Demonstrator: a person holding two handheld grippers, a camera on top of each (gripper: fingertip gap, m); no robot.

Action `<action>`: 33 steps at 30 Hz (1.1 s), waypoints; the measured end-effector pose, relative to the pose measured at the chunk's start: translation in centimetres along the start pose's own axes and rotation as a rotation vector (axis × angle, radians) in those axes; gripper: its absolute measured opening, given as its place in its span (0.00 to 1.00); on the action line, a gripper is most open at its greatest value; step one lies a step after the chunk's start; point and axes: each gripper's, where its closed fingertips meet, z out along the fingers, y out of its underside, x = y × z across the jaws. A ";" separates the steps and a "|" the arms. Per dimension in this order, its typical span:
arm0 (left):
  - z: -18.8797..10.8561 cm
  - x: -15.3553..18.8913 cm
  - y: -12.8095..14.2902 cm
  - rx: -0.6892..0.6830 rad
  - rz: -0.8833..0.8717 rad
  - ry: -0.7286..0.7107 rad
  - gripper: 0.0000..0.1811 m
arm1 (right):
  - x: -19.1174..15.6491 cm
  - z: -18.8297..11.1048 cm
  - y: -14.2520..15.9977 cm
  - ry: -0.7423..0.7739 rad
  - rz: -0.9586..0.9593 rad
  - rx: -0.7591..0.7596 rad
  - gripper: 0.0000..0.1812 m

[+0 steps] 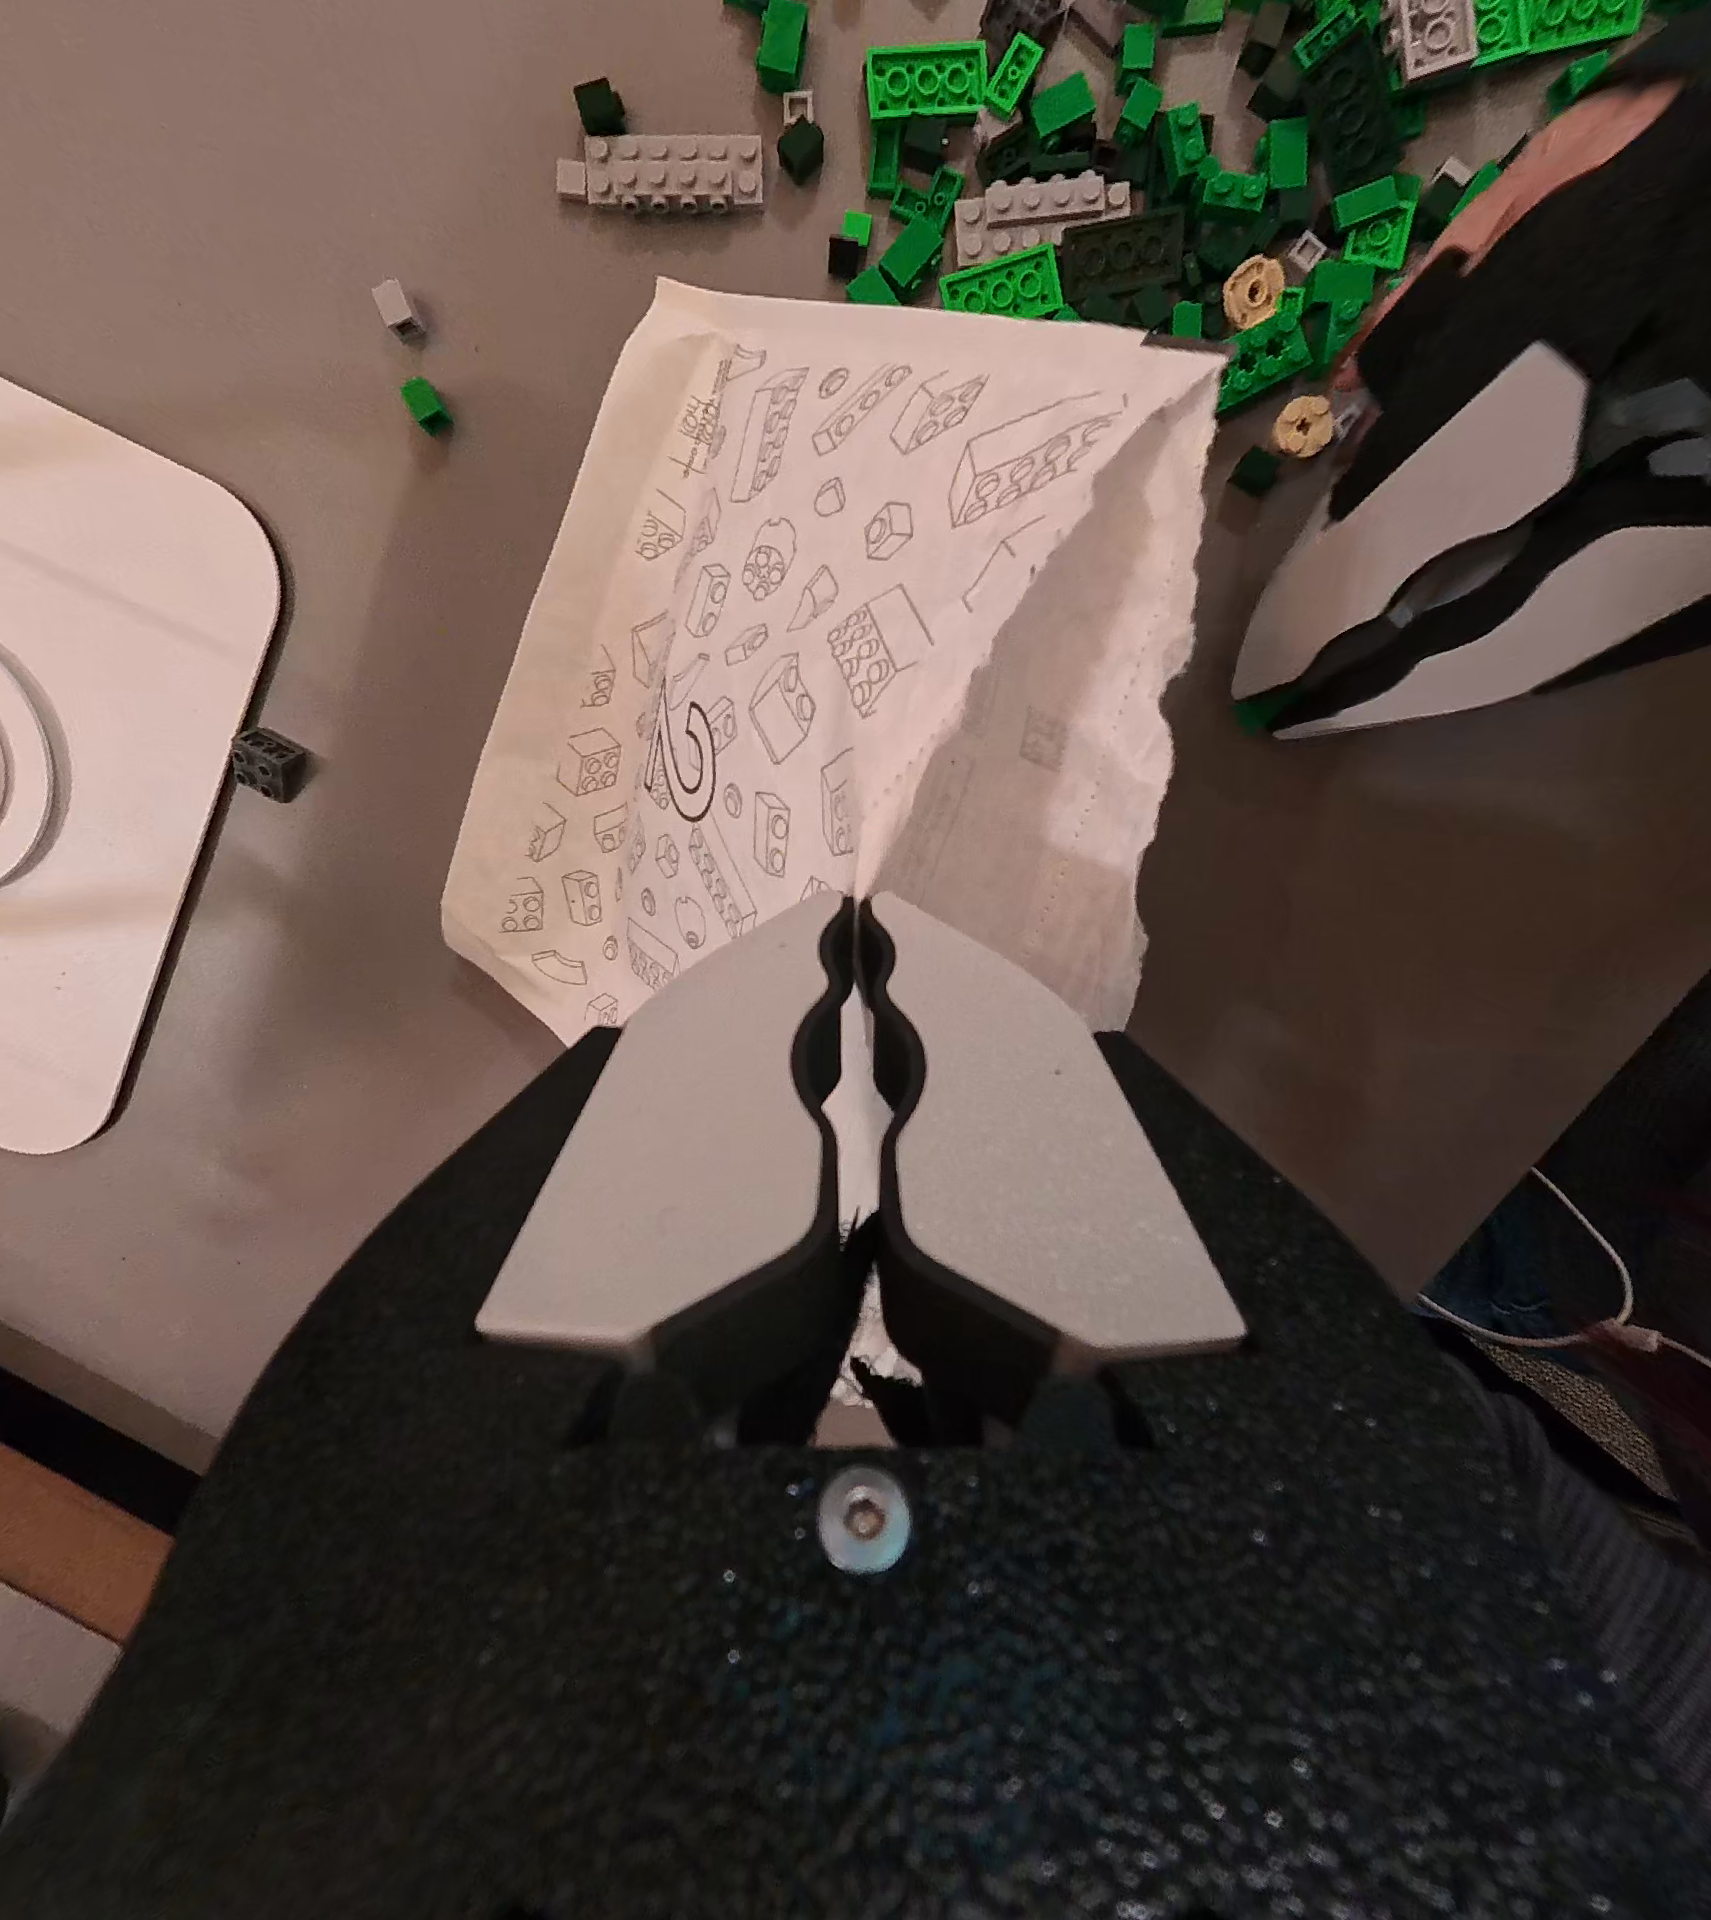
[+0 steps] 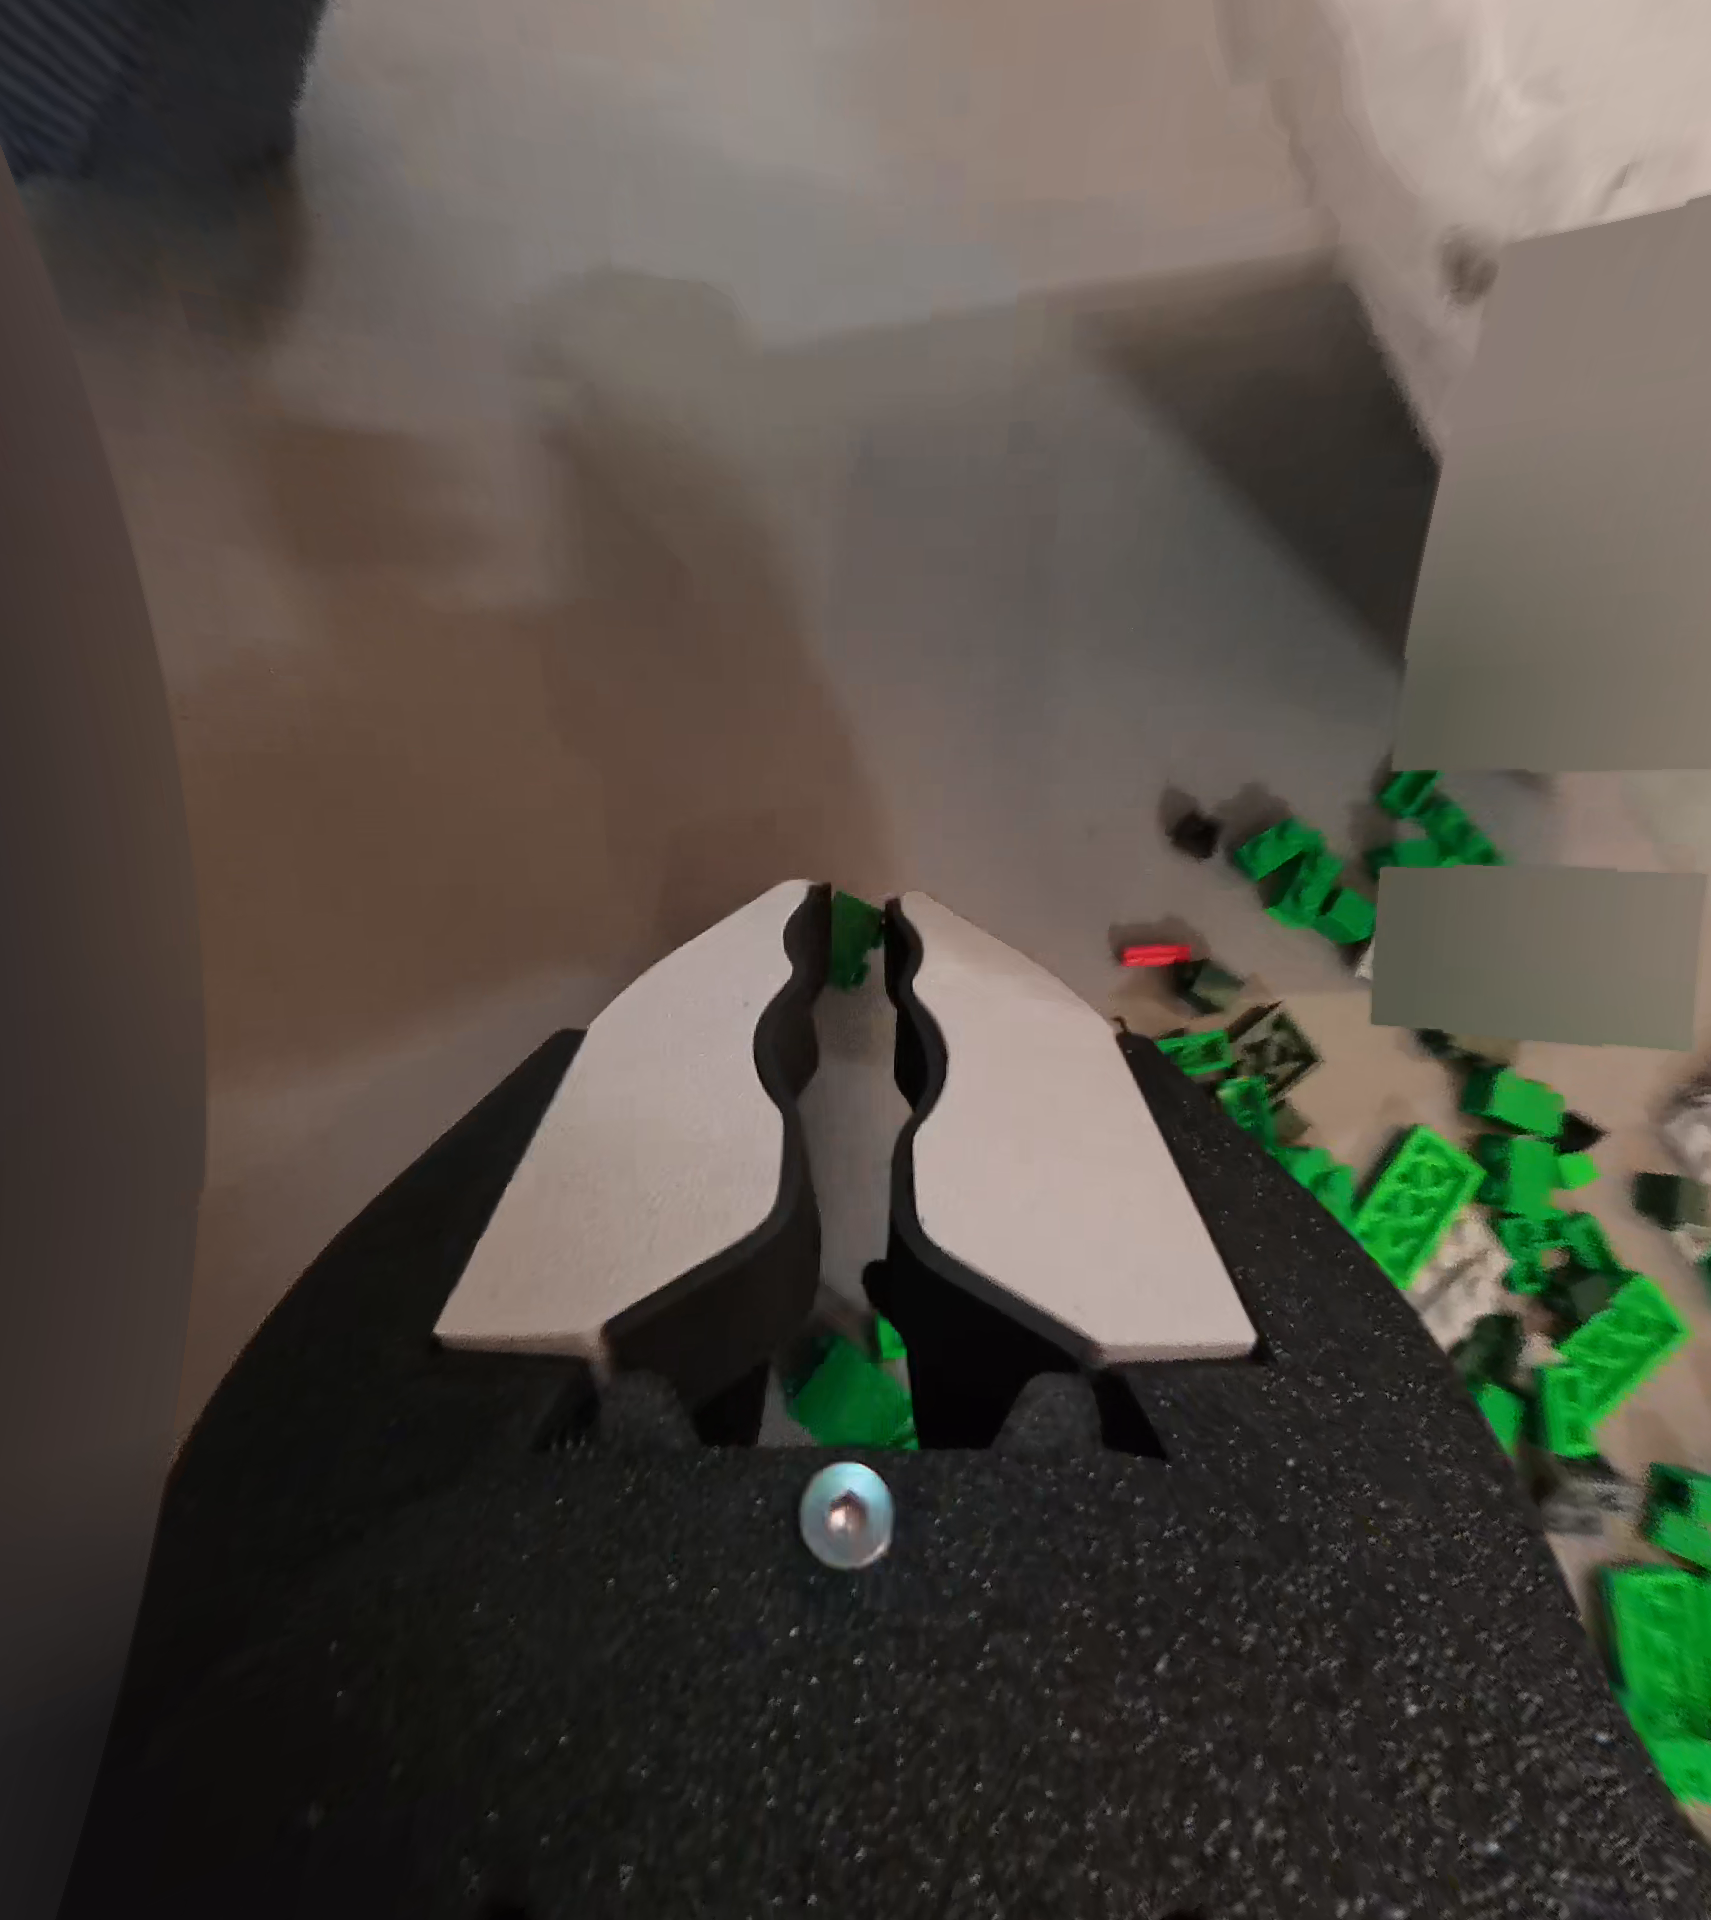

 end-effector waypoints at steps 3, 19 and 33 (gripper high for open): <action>0.0 0.0 0.0 0.001 -0.001 0.000 0.00 | 0.9 -2.2 -3.5 0.087 -0.061 0.132 0.05; 0.0 0.4 -0.5 0.003 0.031 -0.008 0.00 | 7.5 -3.9 -12.1 0.588 -0.449 0.211 0.05; -0.3 0.4 -0.4 0.023 0.032 0.004 0.00 | 5.4 -7.7 -10.9 0.514 -0.282 0.369 0.16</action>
